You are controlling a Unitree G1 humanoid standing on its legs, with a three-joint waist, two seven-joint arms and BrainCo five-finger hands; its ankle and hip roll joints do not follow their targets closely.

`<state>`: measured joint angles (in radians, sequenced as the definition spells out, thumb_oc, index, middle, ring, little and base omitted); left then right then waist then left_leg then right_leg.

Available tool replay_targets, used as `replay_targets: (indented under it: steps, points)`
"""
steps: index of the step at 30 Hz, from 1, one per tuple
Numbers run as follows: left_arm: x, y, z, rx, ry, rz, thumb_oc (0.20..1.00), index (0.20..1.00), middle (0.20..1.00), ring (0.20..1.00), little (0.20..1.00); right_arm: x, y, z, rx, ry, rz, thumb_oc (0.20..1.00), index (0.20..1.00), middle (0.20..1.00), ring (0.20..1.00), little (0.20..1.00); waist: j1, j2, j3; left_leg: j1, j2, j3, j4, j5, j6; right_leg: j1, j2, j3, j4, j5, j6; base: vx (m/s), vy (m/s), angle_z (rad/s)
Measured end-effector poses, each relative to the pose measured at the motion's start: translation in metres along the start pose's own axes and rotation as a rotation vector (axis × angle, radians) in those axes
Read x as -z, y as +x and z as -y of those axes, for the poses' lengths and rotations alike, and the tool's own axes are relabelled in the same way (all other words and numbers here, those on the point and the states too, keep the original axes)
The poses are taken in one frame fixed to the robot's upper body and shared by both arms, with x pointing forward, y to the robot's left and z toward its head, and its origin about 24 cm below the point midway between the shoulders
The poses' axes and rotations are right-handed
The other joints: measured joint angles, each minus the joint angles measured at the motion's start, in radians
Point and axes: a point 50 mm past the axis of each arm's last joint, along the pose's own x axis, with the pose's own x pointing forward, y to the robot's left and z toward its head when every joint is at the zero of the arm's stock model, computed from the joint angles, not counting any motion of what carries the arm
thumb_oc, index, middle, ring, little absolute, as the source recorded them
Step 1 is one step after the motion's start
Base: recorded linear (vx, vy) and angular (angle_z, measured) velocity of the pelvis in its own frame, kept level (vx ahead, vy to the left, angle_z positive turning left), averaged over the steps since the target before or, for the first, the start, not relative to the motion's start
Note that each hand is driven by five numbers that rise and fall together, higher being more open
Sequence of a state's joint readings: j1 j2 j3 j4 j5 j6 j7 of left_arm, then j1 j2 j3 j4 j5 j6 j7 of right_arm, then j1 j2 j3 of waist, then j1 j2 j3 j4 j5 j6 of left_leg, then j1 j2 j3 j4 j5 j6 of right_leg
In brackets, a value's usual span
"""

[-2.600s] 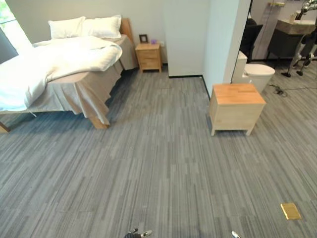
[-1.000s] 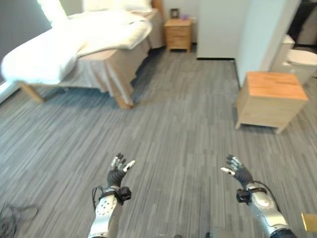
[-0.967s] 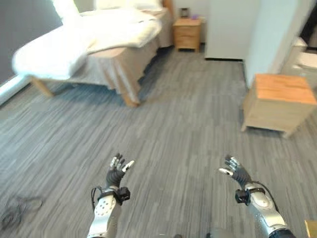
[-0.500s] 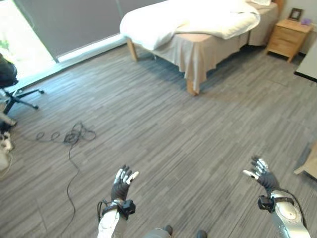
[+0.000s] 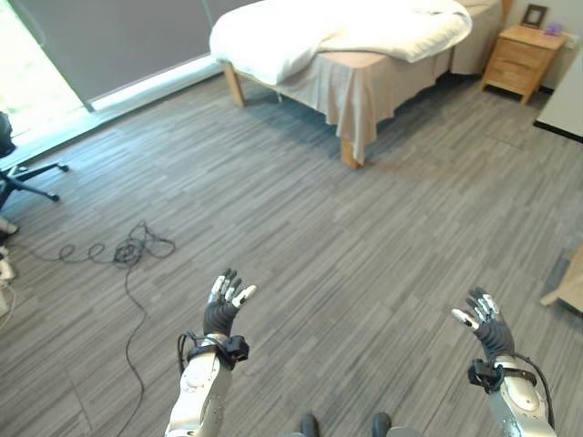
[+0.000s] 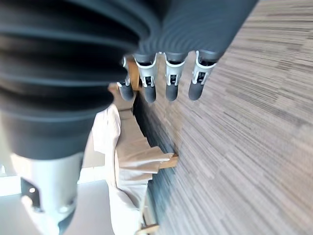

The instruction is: Making the bed.

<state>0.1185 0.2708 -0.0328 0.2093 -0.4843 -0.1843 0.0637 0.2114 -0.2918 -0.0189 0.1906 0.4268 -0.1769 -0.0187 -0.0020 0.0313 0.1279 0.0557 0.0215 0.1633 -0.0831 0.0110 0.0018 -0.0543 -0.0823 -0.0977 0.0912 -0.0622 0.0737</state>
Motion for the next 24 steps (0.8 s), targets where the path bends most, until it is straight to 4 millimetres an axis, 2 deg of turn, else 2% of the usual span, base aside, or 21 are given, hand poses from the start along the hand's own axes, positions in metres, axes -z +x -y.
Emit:
replay_targets:
  steps: [4,7,8,9,10,12,13,14,15,17,18,19,20,21,22,23,24]
  points:
    - [-0.005,0.003,-0.004,-0.022,0.026,0.02,1.0,1.0,1.0,1.0,1.0,-0.003,0.011,-0.02,-0.09,0.042,0.007,1.0,1.0,1.0,1.0,1.0,0.007,-0.007,0.014,-0.012,-0.008,0.045,0.001,-0.006,0.01,-0.072,-0.001,0.047,0.068,-0.015,0.008,0.02,0.105,-0.34]
    - [-0.007,0.004,-0.004,-0.032,0.025,0.027,1.0,1.0,1.0,1.0,1.0,-0.007,0.015,-0.022,-0.099,0.039,0.02,1.0,1.0,1.0,1.0,1.0,0.006,-0.014,0.022,-0.019,-0.017,0.046,0.002,-0.008,0.014,-0.107,-0.009,0.055,0.123,-0.037,0.006,0.11,0.133,-0.05]
    - [-0.01,0.007,-0.005,-0.03,0.032,0.037,1.0,1.0,1.0,1.0,1.0,-0.009,0.014,-0.018,-0.094,0.022,0.027,1.0,1.0,1.0,1.0,1.0,0.005,-0.019,0.051,-0.016,-0.045,0.034,0.014,-0.036,0.055,-0.179,-0.019,0.054,0.307,-0.046,0.036,0.21,0.223,-0.1]
    - [-0.014,0.009,-0.006,-0.033,0.034,0.053,1.0,1.0,1.0,1.0,1.0,-0.011,0.013,-0.016,-0.094,-0.007,0.035,1.0,1.0,1.0,1.0,1.0,0.005,-0.025,0.078,-0.001,-0.055,0.024,0.024,-0.052,0.053,-0.267,-0.041,0.057,0.494,-0.035,0.062,0.2,0.158,-0.03]
    - [-0.015,0.008,-0.008,-0.037,0.035,0.058,1.0,1.0,1.0,1.0,1.0,-0.012,0.012,-0.015,-0.097,-0.029,0.036,1.0,1.0,1.0,1.0,1.0,-0.004,-0.023,0.095,0.016,-0.05,0.022,0.024,-0.05,0.059,-0.314,-0.063,0.062,0.613,-0.006,0.091,0.21,0.049,0.18]
    - [-0.015,0.003,-0.011,-0.039,0.05,0.054,1.0,1.0,1.0,1.0,1.0,-0.006,0.006,-0.013,-0.092,-0.058,0.01,1.0,1.0,1.0,1.0,1.0,-0.026,-0.023,0.102,0.051,-0.063,0.009,0.022,-0.067,0.077,-0.354,-0.077,0.093,0.687,-0.009,0.096,0.43,-0.003,0.07]
    - [-0.017,0.005,-0.012,-0.037,0.057,0.059,1.0,1.0,1.0,1.0,1.0,-0.008,0.007,-0.015,-0.097,-0.054,0.022,1.0,1.0,1.0,1.0,1.0,-0.028,-0.034,0.107,0.044,-0.066,0.011,0.035,-0.077,0.076,-0.378,-0.095,0.089,0.636,-0.015,0.092,0.7,-0.154,-0.12]
    - [-0.019,0.006,-0.011,-0.032,0.055,0.068,1.0,1.0,1.0,1.0,1.0,-0.011,0.007,-0.014,-0.096,-0.052,0.033,1.0,1.0,1.0,1.0,1.0,-0.031,-0.029,0.11,0.031,-0.062,0.008,0.045,-0.081,0.073,-0.377,-0.106,0.078,0.495,-0.018,0.099,0.55,-0.126,0.01]
    - [-0.02,0.008,-0.011,-0.031,0.055,0.073,1.0,1.0,1.0,1.0,1.0,-0.011,0.007,-0.014,-0.096,-0.051,0.033,1.0,1.0,1.0,1.0,1.0,-0.042,-0.032,0.112,0.03,-0.062,-0.001,0.045,-0.086,0.065,-0.381,-0.111,0.078,0.414,-0.014,0.099,0.59,-0.163,0.3]
    - [-0.024,0.012,-0.011,-0.037,0.05,0.09,1.0,1.0,1.0,1.0,1.0,-0.008,0.006,-0.014,-0.092,-0.047,0.022,1.0,1.0,1.0,1.0,1.0,-0.085,-0.034,0.11,0.019,-0.044,-0.043,0.065,-0.108,0.039,-0.361,-0.113,0.093,0.142,0.01,0.115,0.62,-0.226,0.64]
    - [-0.027,0.015,-0.011,-0.036,0.049,0.101,1.0,1.0,1.0,1.0,1.0,-0.006,0.005,-0.014,-0.094,-0.046,0.011,1.0,1.0,1.0,1.0,1.0,-0.106,-0.04,0.109,0.016,-0.026,-0.08,0.08,-0.129,0.017,-0.344,-0.107,0.108,0.04,0.029,0.134,0.66,-0.27,0.93]
    - [-0.027,0.017,-0.007,-0.024,0.047,0.104,1.0,1.0,1.0,1.0,1.0,-0.004,0.003,-0.013,-0.093,-0.043,0.0,1.0,1.0,1.0,1.0,1.0,-0.12,-0.049,0.102,0.028,-0.008,-0.12,0.085,-0.146,-0.002,-0.317,-0.099,0.106,0.005,0.046,0.127,0.51,-0.225,0.97]
    - [-0.026,0.016,-0.006,-0.017,0.05,0.099,1.0,1.0,1.0,1.0,1.0,-0.002,0.001,-0.013,-0.095,-0.042,-0.009,1.0,1.0,1.0,1.0,1.0,-0.132,-0.057,0.096,0.051,0.001,-0.145,0.074,-0.15,-0.005,-0.288,-0.094,0.106,0.002,0.052,0.123,0.52,-0.22,0.97]
    - [-0.02,0.014,-0.002,-0.012,0.034,0.082,1.0,1.0,1.0,1.0,1.0,0.001,0.001,-0.012,-0.106,-0.052,-0.025,1.0,1.0,1.0,1.0,1.0,-0.135,-0.044,0.09,0.109,0.047,-0.179,0.033,-0.157,-0.015,-0.258,-0.056,0.098,0.048,0.099,0.096,0.35,-0.156,0.78]
    - [-0.016,0.012,0.002,-0.006,0.026,0.071,1.0,1.0,1.0,1.0,1.0,0.002,0.001,-0.011,-0.11,-0.057,-0.037,1.0,1.0,1.0,1.0,1.0,-0.136,-0.033,0.082,0.127,0.075,-0.192,0.031,-0.166,-0.012,-0.256,-0.036,0.095,0.082,0.092,0.093,0.31,-0.148,0.82]
    - [-0.009,0.007,0.005,0.018,0.026,0.045,1.0,1.0,1.0,1.0,1.0,0.003,0.001,-0.013,-0.122,-0.057,-0.039,1.0,1.0,1.0,1.0,1.0,-0.133,-0.03,0.05,0.135,0.111,-0.205,0.069,-0.164,-0.014,-0.265,0.001,0.072,0.154,0.085,0.031,0.32,-0.214,0.4]
    - [-0.007,0.005,0.003,0.012,0.028,0.039,1.0,1.0,1.0,1.0,1.0,-0.003,0.006,-0.015,-0.133,-0.056,-0.015,1.0,1.0,1.0,1.0,1.0,-0.124,-0.028,0.048,0.132,0.121,-0.206,0.1,-0.163,-0.013,-0.264,0.018,0.066,0.171,0.077,-0.014,0.63,-0.578,0.32]
